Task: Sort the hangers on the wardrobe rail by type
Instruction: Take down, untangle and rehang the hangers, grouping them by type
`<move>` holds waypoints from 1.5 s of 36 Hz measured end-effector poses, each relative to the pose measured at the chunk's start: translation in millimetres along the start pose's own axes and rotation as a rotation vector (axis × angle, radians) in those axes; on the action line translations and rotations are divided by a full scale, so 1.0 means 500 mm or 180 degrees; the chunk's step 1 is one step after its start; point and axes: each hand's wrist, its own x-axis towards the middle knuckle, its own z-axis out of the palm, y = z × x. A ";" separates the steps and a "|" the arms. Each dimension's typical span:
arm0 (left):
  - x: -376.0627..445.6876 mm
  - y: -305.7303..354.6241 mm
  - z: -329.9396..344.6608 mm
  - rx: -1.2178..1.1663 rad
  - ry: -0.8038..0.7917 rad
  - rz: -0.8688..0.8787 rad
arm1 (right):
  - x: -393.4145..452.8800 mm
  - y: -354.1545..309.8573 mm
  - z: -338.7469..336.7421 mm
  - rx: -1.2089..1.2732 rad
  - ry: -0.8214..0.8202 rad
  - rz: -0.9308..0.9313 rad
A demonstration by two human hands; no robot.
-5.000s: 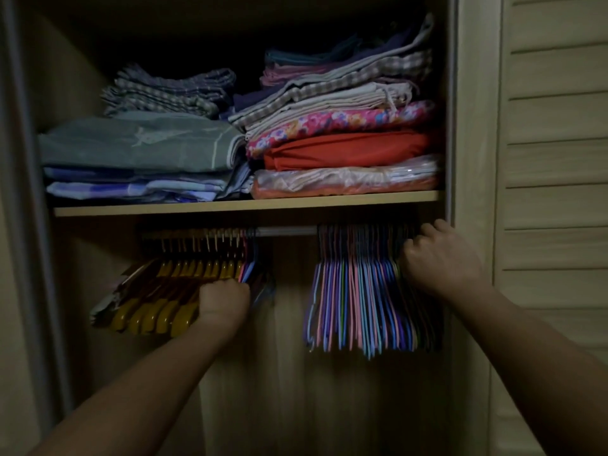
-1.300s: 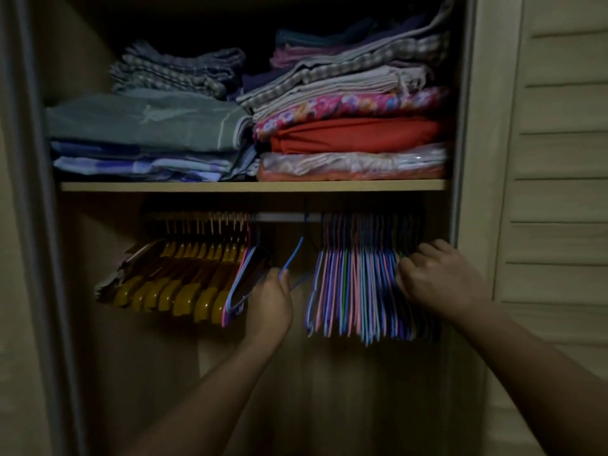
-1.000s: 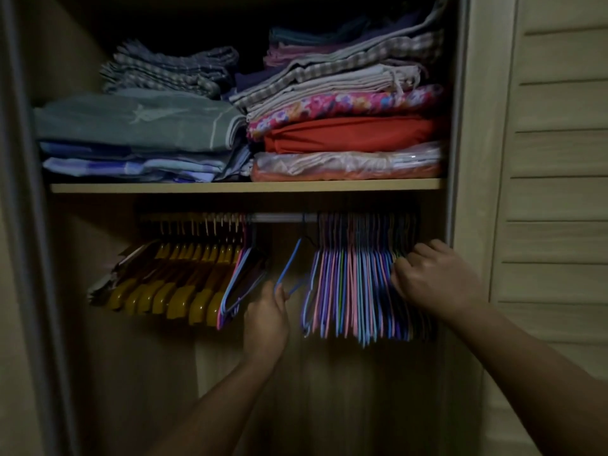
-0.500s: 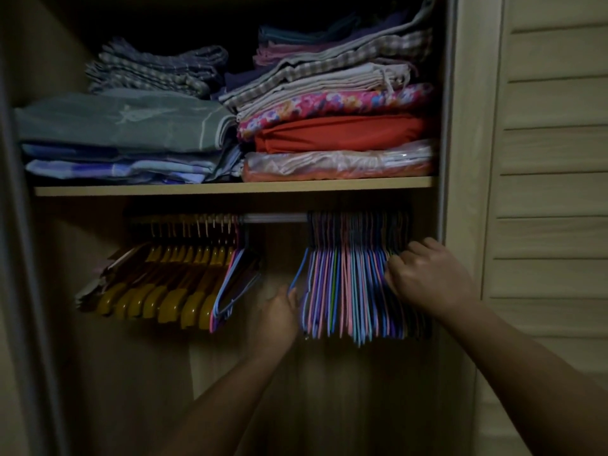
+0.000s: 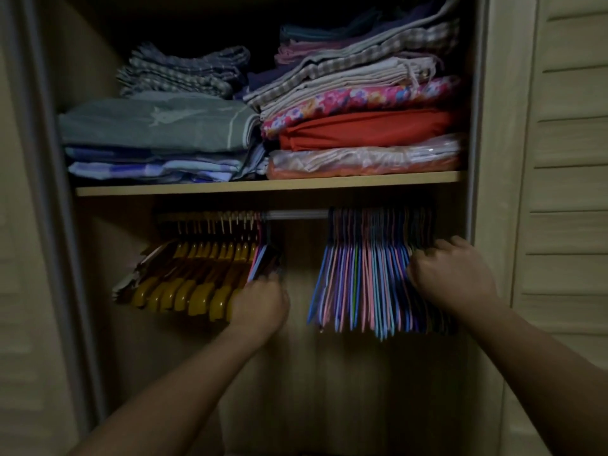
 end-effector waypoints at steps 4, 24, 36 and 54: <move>0.042 -0.061 -0.022 0.0903 -0.0118 -0.0175 | -0.003 -0.001 0.004 -0.0020 -0.0059 0.0030; 0.108 -0.024 -0.099 0.0920 0.0260 0.0123 | 0.005 0.000 0.014 0.0083 -0.0039 -0.0012; 0.207 0.026 -0.009 0.0141 -0.0387 -0.0281 | 0.020 0.006 0.045 0.0006 0.0073 0.0137; -0.225 -0.198 -0.059 -0.2381 -0.0363 -0.0973 | 0.002 -0.052 0.014 0.0867 0.0453 0.0505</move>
